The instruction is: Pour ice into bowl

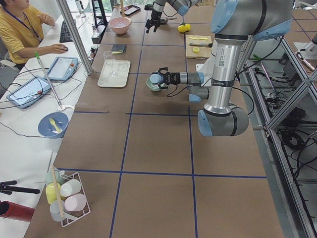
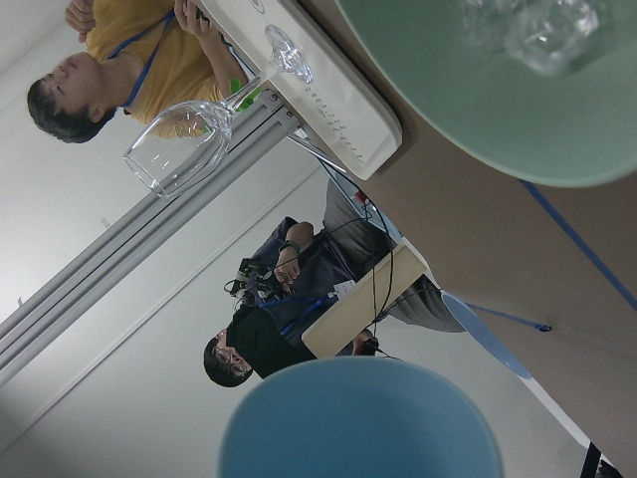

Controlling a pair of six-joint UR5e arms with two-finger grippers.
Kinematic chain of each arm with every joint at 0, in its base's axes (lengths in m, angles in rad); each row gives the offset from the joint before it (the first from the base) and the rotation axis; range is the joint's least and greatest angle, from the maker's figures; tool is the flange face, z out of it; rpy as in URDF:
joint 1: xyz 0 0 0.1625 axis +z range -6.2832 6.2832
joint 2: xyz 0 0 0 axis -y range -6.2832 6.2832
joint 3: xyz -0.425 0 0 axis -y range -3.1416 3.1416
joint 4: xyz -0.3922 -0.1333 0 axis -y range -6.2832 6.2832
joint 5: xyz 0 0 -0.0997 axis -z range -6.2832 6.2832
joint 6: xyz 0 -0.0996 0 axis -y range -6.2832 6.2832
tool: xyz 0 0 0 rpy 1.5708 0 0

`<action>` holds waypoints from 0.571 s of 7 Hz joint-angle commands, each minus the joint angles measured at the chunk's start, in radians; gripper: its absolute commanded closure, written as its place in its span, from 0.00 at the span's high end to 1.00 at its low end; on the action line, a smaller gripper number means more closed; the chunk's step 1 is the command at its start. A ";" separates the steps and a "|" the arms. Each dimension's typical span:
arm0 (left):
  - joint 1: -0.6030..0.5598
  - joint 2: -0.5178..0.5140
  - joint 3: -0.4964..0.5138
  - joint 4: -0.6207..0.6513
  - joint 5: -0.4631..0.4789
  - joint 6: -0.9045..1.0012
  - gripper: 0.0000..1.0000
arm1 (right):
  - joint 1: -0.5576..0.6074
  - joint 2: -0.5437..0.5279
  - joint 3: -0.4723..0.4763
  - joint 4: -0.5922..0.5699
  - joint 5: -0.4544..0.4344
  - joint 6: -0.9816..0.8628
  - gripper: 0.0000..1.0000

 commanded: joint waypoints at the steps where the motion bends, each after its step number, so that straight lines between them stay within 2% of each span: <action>1: 0.019 -0.001 -0.001 -0.065 0.006 0.001 0.00 | 0.000 -0.006 -0.002 -0.001 0.000 0.005 1.00; 3: 0.036 -0.003 0.006 -0.412 -0.001 -0.002 0.00 | 0.000 -0.008 0.001 0.000 0.000 0.005 1.00; 4: 0.041 0.002 0.009 -0.511 -0.006 -0.044 0.00 | 0.000 -0.009 0.001 0.000 -0.002 0.003 1.00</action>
